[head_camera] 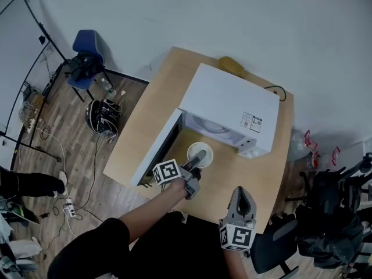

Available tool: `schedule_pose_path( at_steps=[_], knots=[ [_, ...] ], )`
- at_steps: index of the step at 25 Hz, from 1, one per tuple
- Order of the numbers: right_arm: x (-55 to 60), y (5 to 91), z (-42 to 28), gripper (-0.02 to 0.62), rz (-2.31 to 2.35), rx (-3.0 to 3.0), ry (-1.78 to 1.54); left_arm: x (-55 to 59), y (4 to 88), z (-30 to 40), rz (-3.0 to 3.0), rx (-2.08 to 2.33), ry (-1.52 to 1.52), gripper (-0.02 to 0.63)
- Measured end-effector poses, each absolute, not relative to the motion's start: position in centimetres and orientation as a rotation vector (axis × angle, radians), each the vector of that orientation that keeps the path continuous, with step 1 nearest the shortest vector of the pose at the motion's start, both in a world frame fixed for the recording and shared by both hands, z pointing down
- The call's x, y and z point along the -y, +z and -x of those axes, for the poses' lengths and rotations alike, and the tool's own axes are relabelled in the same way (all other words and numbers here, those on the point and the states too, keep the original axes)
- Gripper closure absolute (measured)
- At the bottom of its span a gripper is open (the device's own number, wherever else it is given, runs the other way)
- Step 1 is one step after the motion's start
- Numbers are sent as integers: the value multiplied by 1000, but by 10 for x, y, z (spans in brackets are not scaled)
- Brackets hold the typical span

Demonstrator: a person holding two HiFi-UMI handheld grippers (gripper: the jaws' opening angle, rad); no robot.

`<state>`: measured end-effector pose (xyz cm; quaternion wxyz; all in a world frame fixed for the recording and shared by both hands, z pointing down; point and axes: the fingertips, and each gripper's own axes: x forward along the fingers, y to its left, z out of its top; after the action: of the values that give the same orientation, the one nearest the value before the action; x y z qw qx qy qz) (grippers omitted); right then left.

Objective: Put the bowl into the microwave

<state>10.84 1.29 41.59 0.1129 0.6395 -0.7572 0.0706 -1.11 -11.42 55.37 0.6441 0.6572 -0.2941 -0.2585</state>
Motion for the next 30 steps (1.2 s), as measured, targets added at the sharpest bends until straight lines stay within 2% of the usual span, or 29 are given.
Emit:
schedule_pose_path(
  at_steps=[8,30],
  knots=[
    [54,437,-143,535,-1914,2214,286,178,583,-10,-1490,707,-557,379],
    [110,484,-136,535,-1751,2292,395,270,654,-38,-1487,802,-607,379]
  ],
)
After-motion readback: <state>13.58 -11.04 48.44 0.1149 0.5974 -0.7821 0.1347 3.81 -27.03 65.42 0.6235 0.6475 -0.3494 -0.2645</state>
